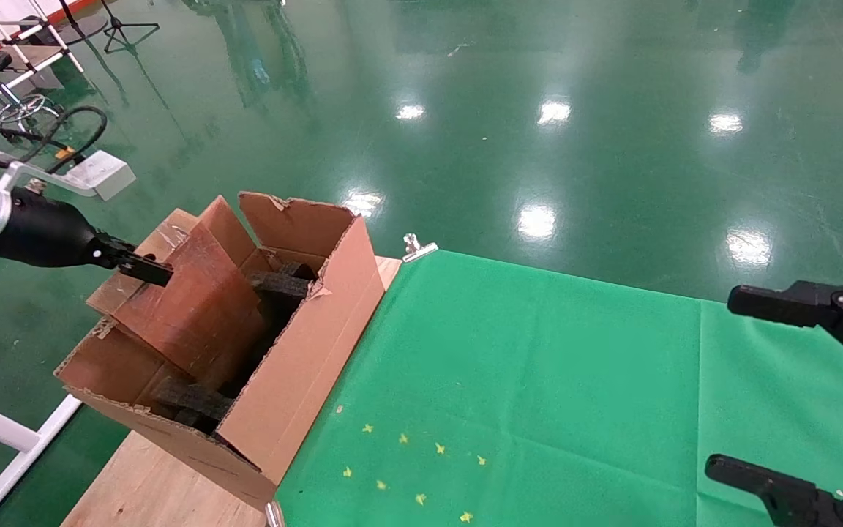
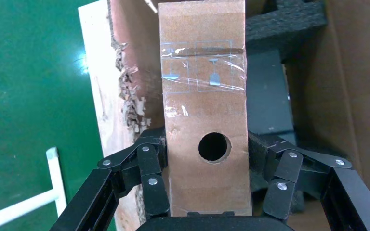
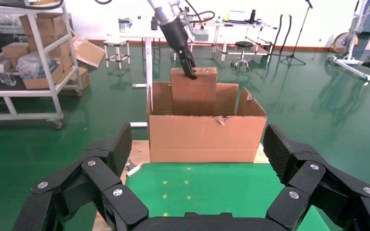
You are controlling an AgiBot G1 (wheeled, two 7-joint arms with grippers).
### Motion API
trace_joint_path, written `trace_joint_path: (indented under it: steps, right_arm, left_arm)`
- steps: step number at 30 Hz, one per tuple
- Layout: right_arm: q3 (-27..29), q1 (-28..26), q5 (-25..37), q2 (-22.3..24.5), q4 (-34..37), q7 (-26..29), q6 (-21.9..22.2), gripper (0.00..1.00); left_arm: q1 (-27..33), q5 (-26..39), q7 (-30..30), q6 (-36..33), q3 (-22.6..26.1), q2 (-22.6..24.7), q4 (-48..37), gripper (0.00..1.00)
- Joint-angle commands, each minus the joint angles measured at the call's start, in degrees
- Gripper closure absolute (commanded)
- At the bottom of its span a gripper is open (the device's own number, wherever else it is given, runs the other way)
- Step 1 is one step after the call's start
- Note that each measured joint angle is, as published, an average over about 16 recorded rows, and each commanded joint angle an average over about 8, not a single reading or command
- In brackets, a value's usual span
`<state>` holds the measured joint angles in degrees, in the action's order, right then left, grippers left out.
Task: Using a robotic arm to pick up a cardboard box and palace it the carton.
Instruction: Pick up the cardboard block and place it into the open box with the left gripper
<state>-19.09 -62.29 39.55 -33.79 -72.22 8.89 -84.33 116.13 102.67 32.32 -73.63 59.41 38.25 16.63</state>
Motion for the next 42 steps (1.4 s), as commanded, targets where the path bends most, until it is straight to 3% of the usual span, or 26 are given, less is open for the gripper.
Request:
trace_joint_path:
  steps: [1,19,29,42]
  right_arm:
    - [0.0,0.0,0.0,0.0,0.0,0.0,0.0,0.00]
    - [0.0,0.0,0.0,0.0,0.0,0.0,0.0,0.00]
    - [0.0,0.0,0.0,0.0,0.0,0.0,0.0,0.00]
    - [0.0,0.0,0.0,0.0,0.0,0.0,0.0,0.00]
  left_arm:
    - [-0.3,0.2,-0.6,1.8,0.0,0.8,-2.5,1.00]
    - [-6.2,-0.3,-3.7,12.0,-0.3,5.8,-14.0,1.00]
    - [-10.4,-1.0,-3.6,15.7,-0.8,6.8,-16.4,1.00]
    - [-17.6,-3.2,-3.7,26.9,-2.3,8.8,-16.5,0.97]
